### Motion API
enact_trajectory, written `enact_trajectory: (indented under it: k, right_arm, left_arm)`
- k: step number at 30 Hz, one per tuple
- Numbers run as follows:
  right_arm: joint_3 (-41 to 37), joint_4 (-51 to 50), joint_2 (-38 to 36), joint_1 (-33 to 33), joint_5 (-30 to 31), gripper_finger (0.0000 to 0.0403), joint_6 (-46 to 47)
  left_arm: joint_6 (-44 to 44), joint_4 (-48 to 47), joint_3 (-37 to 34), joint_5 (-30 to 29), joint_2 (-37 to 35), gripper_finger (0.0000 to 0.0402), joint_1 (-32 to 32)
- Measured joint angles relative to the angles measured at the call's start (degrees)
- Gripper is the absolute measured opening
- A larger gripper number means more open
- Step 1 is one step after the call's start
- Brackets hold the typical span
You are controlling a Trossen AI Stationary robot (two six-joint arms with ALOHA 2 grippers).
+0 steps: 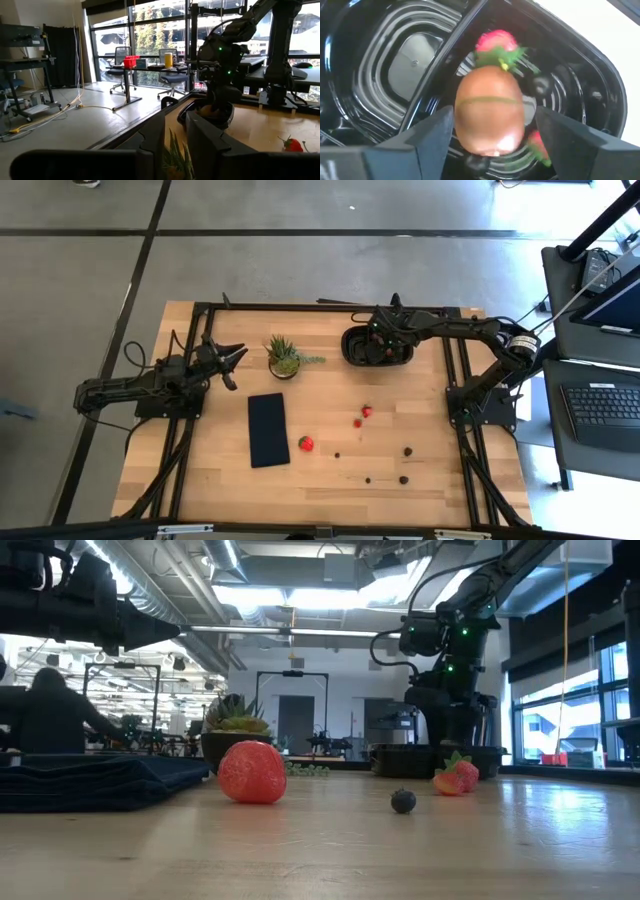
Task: Pick and placing Produce into tupperware
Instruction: Put the strawberry into the black container
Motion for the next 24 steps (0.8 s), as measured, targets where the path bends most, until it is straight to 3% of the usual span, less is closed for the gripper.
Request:
enact_trajectory:
  k: [13,24]
  right_arm:
    - [0.3,-0.4,0.0,0.0,0.0,0.0291,0.2]
    - [10.8,-5.8,-0.1,3.0,-0.9,0.0291,-5.7]
  left_arm:
    - [0.0,0.0,0.0,0.0,0.0,0.0085,0.0]
    - [0.0,0.0,0.0,0.0,0.0,0.0071,0.0]
